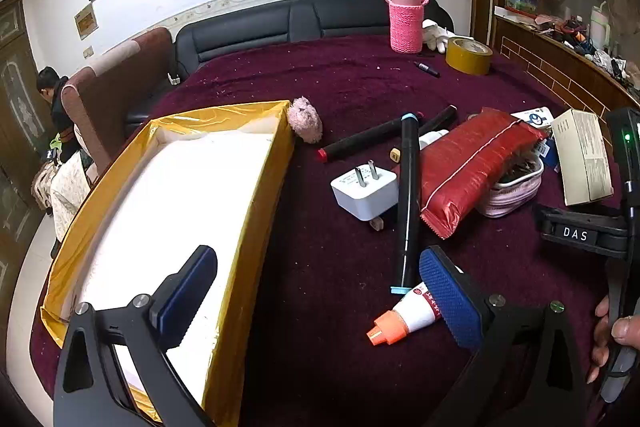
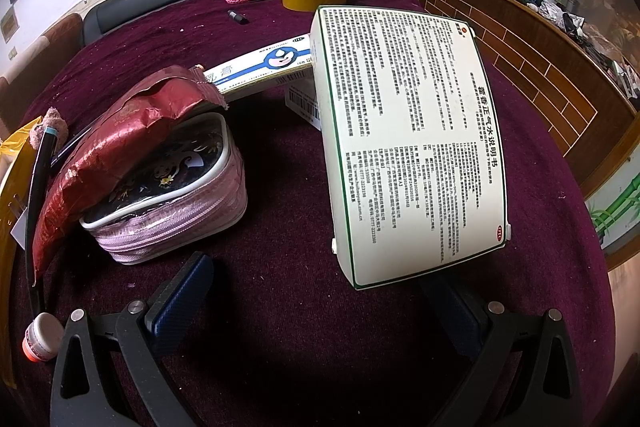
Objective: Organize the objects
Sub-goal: 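Grasp the white glue tube with the left tool while the right tool approaches a marker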
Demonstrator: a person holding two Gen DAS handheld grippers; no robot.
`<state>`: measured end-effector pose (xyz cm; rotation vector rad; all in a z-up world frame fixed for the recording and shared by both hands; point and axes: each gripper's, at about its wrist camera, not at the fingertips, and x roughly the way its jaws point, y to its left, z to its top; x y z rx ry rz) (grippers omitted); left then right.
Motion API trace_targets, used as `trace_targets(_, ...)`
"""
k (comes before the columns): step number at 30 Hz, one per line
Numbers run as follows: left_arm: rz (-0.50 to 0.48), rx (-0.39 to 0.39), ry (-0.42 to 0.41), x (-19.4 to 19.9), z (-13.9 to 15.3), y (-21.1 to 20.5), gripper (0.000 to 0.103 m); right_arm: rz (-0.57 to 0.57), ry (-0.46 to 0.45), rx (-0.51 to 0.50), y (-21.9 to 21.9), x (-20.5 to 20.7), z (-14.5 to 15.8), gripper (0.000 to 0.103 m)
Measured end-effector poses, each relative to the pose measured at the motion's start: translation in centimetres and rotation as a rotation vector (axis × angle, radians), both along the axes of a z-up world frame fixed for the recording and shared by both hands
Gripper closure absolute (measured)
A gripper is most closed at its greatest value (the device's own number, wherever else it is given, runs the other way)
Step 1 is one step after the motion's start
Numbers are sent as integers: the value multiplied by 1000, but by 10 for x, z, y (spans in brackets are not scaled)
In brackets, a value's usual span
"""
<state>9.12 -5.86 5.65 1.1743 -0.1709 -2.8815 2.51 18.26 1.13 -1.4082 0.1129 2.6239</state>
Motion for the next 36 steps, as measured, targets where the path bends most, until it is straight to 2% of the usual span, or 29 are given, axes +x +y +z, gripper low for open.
trace_targets(9,-44,-7,-8,0,-3,5,2,-33,8,10,5,9,4,0)
trace_targets(15,-89,55,-35,-7,-4,-7,3,-43,174,-73,19,44,35,0)
trace_targets(16,-105,41,-29,-7,-4,-6,4,-44,202,-71,19,48,39,0)
trace_targets(18,-145,12,-26,-6,-4,-2,18,-34,241,-59,18,56,46,0)
trace_targets(20,-209,-9,-33,-4,-5,5,23,-14,260,-59,14,59,49,0)
trace_targets(25,-358,-84,-12,3,-9,25,23,48,255,-90,6,62,48,0)
trace_targets(28,-418,-122,-65,-3,-21,38,23,63,249,-96,0,61,49,0)
trace_targets(29,-434,-124,-95,-7,-27,42,27,64,246,-101,-1,60,48,0)
trace_targets(30,-447,-124,-116,-9,-31,45,41,65,245,-107,-2,60,47,0)
trace_targets(32,-476,-120,-181,-14,-40,52,62,68,241,-115,-3,60,46,0)
trace_targets(36,-479,-109,-167,-10,-40,56,64,69,238,-123,-1,61,47,0)
